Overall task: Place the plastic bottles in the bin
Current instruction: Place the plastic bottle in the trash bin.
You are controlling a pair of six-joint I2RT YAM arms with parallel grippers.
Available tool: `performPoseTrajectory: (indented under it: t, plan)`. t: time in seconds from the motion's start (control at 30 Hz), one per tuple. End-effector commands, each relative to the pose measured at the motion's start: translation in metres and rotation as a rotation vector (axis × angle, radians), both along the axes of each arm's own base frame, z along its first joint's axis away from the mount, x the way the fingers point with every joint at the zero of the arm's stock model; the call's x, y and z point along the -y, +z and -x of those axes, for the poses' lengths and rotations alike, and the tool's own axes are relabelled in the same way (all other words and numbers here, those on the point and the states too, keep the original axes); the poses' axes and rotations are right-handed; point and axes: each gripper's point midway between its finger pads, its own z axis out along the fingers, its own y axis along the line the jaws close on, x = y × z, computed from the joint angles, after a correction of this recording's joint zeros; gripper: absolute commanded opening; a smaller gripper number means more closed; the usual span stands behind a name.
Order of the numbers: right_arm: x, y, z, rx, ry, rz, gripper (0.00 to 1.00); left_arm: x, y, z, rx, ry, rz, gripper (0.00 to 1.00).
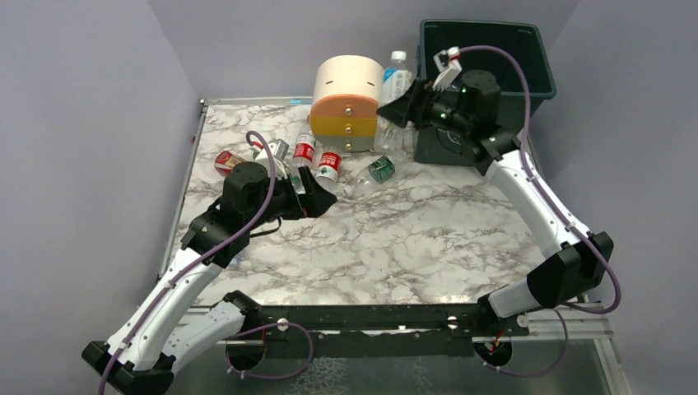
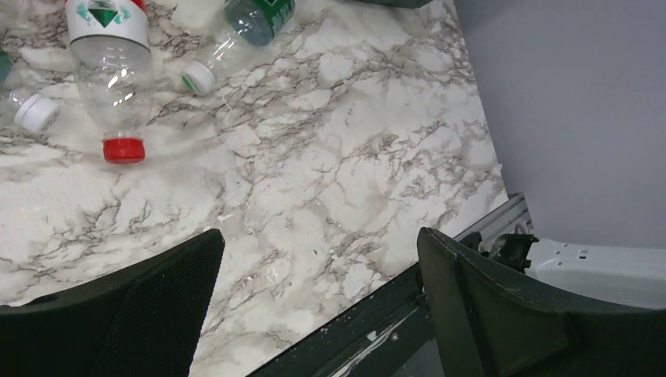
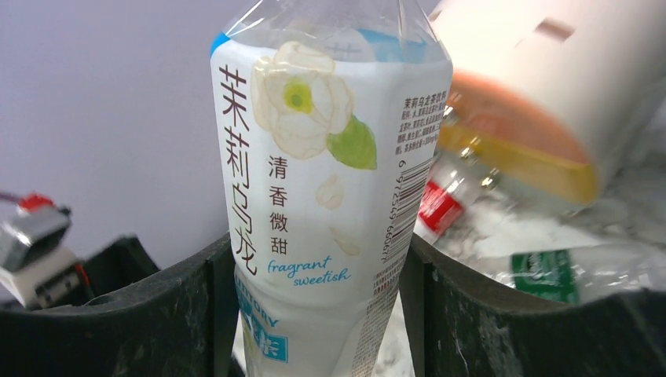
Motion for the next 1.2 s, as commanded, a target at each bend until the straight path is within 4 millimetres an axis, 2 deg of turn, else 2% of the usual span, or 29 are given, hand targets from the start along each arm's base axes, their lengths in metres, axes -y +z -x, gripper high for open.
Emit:
performPoseTrajectory:
  t: [0.0, 0.13, 0.23, 0.37, 0.63, 0.77, 0.93, 1.17]
  plan:
    - [0.042, 0.045, -0.033, 0.082, -0.076, -0.036, 0.68, -0.007, -0.007, 0.006, 0.001, 0.01, -0.007, 0.99]
    - [0.096, 0.082, -0.064, 0.144, -0.181, -0.107, 0.68, -0.008, -0.01, 0.011, -0.009, 0.008, -0.004, 0.99]
    - [0.131, 0.097, -0.085, 0.165, -0.243, -0.166, 0.68, -0.009, -0.015, 0.014, -0.02, 0.006, -0.006, 0.99]
    - [0.166, 0.106, -0.111, 0.184, -0.301, -0.221, 0.69, -0.01, -0.026, 0.019, -0.048, -0.017, -0.035, 0.99]
    - [0.216, 0.111, -0.152, 0.218, -0.395, -0.254, 0.7, -0.003, -0.062, 0.041, -0.168, -0.089, -0.022, 0.99]
    - [0.232, 0.105, -0.169, 0.206, -0.413, -0.249, 0.74, -0.009, -0.066, 0.045, -0.172, -0.051, 0.002, 0.99]
    - [0.233, 0.093, -0.177, 0.176, -0.413, -0.224, 0.92, -0.017, -0.065, 0.042, -0.153, 0.02, 0.018, 0.99]
    - [0.234, 0.084, -0.173, 0.149, -0.426, -0.2, 0.95, -0.023, -0.054, 0.037, -0.117, 0.063, 0.032, 0.99]
